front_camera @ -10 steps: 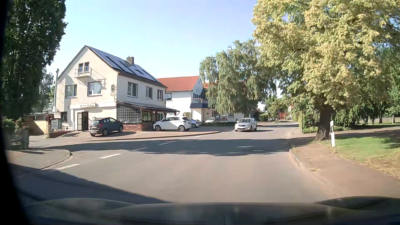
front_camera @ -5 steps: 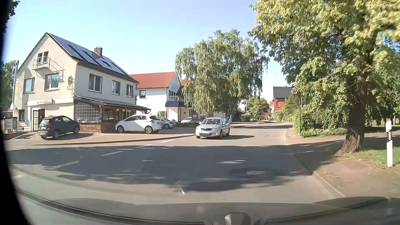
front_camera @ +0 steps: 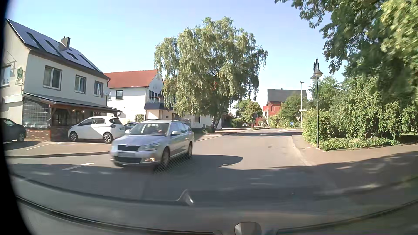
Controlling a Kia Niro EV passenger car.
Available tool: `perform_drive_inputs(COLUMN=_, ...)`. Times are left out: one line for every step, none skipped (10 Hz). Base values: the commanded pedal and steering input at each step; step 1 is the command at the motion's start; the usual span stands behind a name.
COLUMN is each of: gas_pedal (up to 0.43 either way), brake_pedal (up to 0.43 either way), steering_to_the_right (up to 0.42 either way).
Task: Follow the waypoints while adhering to traffic rules and regulations
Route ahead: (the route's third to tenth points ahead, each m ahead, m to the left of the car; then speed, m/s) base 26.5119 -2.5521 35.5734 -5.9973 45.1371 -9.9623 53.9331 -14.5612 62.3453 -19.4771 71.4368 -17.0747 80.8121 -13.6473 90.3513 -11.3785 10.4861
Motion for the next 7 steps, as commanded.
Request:
perform_drive_inputs(gas_pedal=0.098, brake_pedal=0.006, steering_to_the_right=0.062)
perform_drive_inputs(gas_pedal=0.098, brake_pedal=0.006, steering_to_the_right=0.058)
perform_drive_inputs(gas_pedal=0.098, brake_pedal=0.006, steering_to_the_right=0.053)
perform_drive_inputs(gas_pedal=0.098, brake_pedal=0.006, steering_to_the_right=0.051)
perform_drive_inputs(gas_pedal=0.079, brake_pedal=0.006, steering_to_the_right=0.051)
perform_drive_inputs(gas_pedal=0.02, brake_pedal=0.006, steering_to_the_right=0.05)
perform_drive_inputs(gas_pedal=0.0, brake_pedal=0.006, steering_to_the_right=0.048)
